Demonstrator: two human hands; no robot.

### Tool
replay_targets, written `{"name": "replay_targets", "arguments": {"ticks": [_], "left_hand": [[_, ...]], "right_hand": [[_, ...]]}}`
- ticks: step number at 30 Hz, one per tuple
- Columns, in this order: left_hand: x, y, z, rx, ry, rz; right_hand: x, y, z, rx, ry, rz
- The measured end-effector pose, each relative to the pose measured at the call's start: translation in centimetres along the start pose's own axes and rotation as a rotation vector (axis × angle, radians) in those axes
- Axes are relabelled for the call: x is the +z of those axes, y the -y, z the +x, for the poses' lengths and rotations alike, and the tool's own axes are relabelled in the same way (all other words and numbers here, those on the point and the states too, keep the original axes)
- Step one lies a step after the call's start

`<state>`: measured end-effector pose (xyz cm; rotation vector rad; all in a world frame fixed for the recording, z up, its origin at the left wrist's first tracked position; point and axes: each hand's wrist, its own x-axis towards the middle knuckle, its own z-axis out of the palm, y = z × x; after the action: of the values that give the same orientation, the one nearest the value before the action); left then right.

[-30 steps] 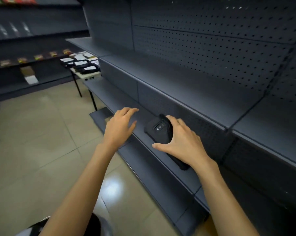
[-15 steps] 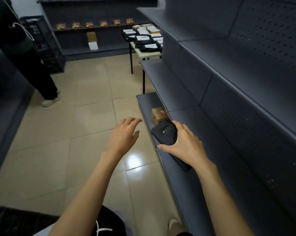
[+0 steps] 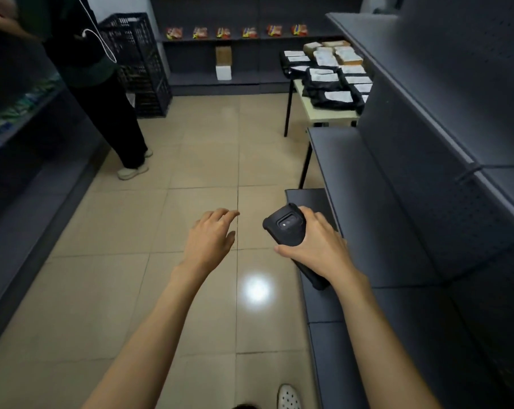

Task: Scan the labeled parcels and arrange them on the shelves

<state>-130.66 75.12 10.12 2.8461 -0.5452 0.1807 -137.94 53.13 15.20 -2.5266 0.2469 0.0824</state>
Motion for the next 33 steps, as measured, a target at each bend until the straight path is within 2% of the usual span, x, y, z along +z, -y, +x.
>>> {"name": "replay_targets", "arguments": {"ticks": [8,18,22,27,33], "left_hand": [[1.6,9.7,18.1,-0.089,-0.013,0.007],[1.3,23.5,47.7,0.009,0.005,0.014],[2.1,25.8,59.0,0.080,0.026,0.009],[6.7,27.2,71.7,0.123,0.091,-0.021],[10.7,29.0,89.1,0.117,0.103,-0.070]], "right_hand": [[2.0,3.6,20.4,-0.026,0.054,-0.001],[2.1,11.6,49.6,0.026,-0.034,0.041],[1.6,12.2,59.0,0.096,-0.052,0.065],[1.8,11.0,71.7,0.163,-0.054,0.066],[-1.2,9.8,89.8,0.178,-0.074,0.145]]}}
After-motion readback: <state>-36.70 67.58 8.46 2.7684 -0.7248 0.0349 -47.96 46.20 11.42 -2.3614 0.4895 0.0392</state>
